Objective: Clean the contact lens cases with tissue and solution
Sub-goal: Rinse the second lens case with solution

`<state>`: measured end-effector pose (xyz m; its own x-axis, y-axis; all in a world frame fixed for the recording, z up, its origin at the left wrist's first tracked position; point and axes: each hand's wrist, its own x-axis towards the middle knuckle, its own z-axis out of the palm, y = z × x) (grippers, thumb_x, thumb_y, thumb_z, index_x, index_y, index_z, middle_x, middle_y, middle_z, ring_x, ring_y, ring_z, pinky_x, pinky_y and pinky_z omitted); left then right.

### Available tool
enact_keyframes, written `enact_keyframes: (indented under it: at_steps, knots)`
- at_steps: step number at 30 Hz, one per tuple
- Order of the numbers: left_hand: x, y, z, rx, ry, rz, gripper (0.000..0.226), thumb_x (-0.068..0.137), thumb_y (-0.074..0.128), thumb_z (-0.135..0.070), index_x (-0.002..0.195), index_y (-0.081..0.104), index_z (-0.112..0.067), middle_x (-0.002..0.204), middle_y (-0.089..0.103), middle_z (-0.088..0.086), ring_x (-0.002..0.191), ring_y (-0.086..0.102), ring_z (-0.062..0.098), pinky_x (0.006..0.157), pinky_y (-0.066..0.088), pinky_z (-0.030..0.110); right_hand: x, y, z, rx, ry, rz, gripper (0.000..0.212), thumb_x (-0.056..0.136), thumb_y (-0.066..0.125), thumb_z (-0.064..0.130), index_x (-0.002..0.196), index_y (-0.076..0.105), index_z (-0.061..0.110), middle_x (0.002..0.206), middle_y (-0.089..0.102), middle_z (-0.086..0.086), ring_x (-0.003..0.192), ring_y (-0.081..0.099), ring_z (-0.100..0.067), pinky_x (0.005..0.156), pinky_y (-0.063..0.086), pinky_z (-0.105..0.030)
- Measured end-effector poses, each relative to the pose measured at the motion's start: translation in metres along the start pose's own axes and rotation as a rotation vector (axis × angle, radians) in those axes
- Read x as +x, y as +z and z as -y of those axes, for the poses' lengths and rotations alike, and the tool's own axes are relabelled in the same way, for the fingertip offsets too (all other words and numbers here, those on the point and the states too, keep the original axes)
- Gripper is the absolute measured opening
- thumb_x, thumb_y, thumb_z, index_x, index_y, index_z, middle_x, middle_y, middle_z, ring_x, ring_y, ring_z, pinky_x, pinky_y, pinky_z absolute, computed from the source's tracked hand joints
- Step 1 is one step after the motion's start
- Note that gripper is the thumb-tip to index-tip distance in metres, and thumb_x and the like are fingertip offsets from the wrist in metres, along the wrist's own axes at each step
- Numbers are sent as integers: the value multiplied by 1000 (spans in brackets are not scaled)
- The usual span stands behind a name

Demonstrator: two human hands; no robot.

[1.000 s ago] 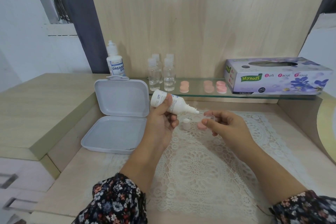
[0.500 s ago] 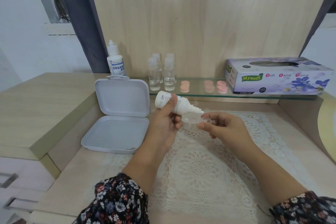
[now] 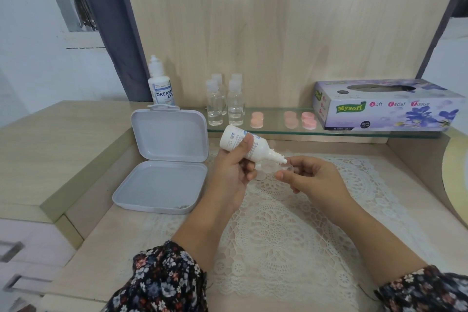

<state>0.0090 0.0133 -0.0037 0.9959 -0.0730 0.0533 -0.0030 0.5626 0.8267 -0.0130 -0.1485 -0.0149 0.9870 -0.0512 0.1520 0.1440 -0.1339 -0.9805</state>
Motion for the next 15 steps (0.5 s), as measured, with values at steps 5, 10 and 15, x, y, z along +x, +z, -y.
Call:
enact_keyframes:
  at_steps: [5,10,15]
  knots:
    - [0,0,0,9,8,9,38,73,68,-32,99,55,-8,81,61,9,46,39,8,39,35,18,1,-1,-2,0,3,3,25,71,82,11,95,73,15,63,58,2,52,52,-7,55,48,-19]
    - [-1,0,-1,20,10,14,36,74,67,-32,98,55,-8,76,61,6,46,40,7,39,33,18,2,-1,-3,6,6,4,28,71,82,11,97,73,12,64,57,1,52,51,-7,55,47,-19]
    - [-2,1,-2,26,16,12,36,73,68,-32,97,55,-9,76,61,6,46,40,7,39,31,18,2,-1,-4,6,9,0,28,71,82,12,97,73,13,65,58,0,52,51,-8,56,48,-20]
